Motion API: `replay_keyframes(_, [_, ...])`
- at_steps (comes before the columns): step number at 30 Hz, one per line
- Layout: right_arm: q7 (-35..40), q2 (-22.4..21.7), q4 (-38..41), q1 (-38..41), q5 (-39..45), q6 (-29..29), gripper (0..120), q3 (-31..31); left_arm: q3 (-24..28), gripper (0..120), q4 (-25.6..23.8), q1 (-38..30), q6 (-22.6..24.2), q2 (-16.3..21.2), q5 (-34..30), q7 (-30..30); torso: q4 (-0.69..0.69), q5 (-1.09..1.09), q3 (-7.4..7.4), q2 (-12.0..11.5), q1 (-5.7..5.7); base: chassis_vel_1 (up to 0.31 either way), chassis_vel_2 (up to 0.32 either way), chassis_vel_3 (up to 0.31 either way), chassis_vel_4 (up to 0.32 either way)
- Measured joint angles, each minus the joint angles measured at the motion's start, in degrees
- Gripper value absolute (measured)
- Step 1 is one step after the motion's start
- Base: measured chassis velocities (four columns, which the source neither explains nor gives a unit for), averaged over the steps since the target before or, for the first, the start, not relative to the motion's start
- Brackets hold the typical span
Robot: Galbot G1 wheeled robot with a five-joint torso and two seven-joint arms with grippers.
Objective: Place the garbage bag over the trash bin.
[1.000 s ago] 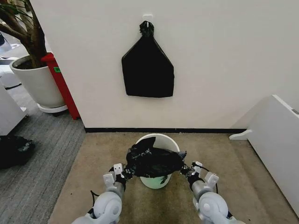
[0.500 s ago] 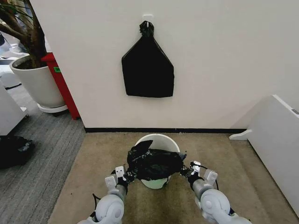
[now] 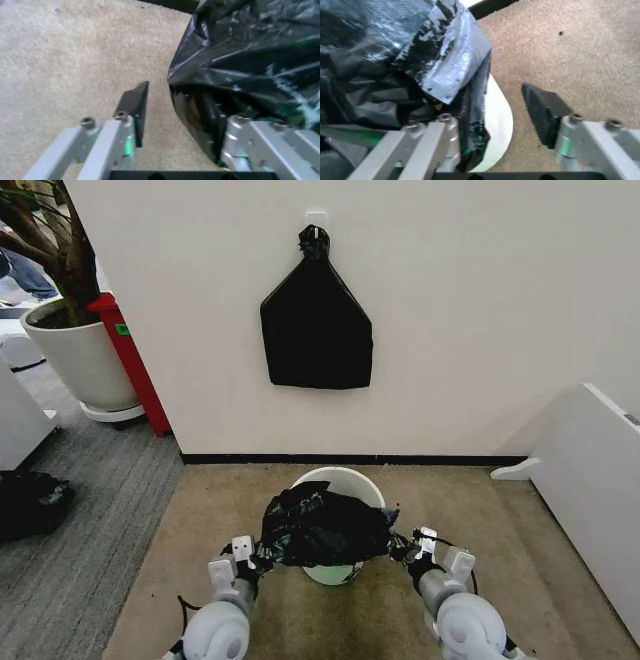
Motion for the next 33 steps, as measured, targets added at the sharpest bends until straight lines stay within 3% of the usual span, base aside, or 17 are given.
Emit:
replay_keyframes(7, [0.1,-0.1,2.3,-3.4,-2.7,0.8,65,1.0,-0.9,70,-1.7,3.5,-0.8,1.7,6.1,1.8,-0.01,-0.01,0.0,0.0,0.0,0.0,0.0,0.0,0.0])
replay_keyframes(12, [0.0,0.3,3.9,-5.2,-4.9,1.9,85,1.2,-1.9,91,-1.3,8.1,-5.5,3.5,20.2,7.0,0.0,-0.01,0.0,0.0,0.0,0.0,0.0,0.0,0.0])
replay_keyframes(17, [0.2,0.7,4.0,-5.0,-5.2,2.1,98,1.1,-2.6,100,-0.9,10.2,-9.2,4.7,28.7,10.6,0.0,0.0,0.0,0.0,0.0,0.0,0.0,0.0,0.0])
replay_keyframes(21, [0.4,0.7,4.2,-4.4,-5.2,2.2,100,1.0,-3.3,100,0.9,11.3,-14.1,5.8,39.9,14.7,0.0,0.0,0.0,0.0,0.0,0.0,0.0,0.0,0.0])
replay_keyframes(24, [0.5,0.8,4.2,-4.2,-5.1,2.2,100,0.8,-3.4,100,1.3,11.5,-16.0,6.3,42.8,15.9,0.0,-0.01,0.0,0.0,0.0,0.0,0.0,0.0,0.0])
replay_keyframes(29, [0.6,0.9,4.3,-3.8,-5.0,2.2,100,0.5,-3.5,100,0.5,12.0,-17.2,7.7,44.1,16.4,0.0,0.0,0.0,0.0,0.0,0.0,0.0,0.0,0.0])
replay_keyframes(33, [0.6,1.2,3.5,-3.2,-5.0,2.1,100,0.4,-4.1,100,-2.5,14.8,-17.3,9.7,41.6,15.4,-0.01,0.0,0.0,0.0,0.0,0.0,0.0,0.0,0.0])
